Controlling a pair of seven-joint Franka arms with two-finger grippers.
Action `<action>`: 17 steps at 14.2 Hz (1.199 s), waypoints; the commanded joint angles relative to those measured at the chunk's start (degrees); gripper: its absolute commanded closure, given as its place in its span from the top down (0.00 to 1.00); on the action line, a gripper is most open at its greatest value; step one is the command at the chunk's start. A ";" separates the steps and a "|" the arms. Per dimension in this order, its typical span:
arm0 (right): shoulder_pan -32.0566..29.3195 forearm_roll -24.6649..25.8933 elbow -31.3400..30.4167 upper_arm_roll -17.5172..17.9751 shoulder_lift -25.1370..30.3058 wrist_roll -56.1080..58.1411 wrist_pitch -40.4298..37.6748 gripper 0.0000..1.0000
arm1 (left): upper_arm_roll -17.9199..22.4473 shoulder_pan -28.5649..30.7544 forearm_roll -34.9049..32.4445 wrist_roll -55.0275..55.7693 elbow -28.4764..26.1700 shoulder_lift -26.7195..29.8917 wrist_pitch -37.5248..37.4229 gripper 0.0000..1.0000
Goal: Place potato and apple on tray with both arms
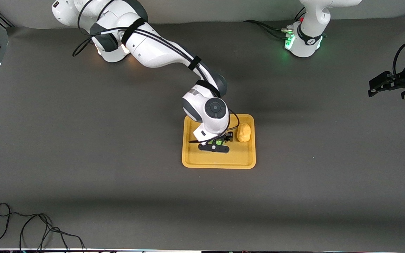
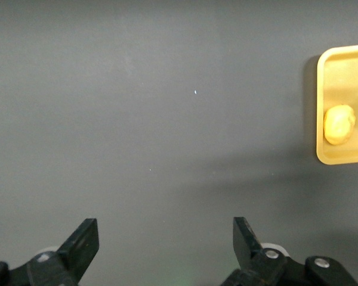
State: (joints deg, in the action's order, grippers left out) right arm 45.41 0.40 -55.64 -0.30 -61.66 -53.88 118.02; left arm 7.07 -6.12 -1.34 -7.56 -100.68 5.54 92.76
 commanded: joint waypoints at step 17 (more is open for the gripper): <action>-19.72 0.04 -25.71 -0.32 52.13 24.58 -28.73 1.00 | -0.83 0.32 -1.56 -1.76 3.64 0.17 -3.02 1.00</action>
State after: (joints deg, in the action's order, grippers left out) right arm 30.81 0.60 -66.65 -1.53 -20.80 -35.91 85.82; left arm 6.46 -5.61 -2.24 -8.73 -98.08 5.68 90.75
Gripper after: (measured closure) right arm 0.000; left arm 0.000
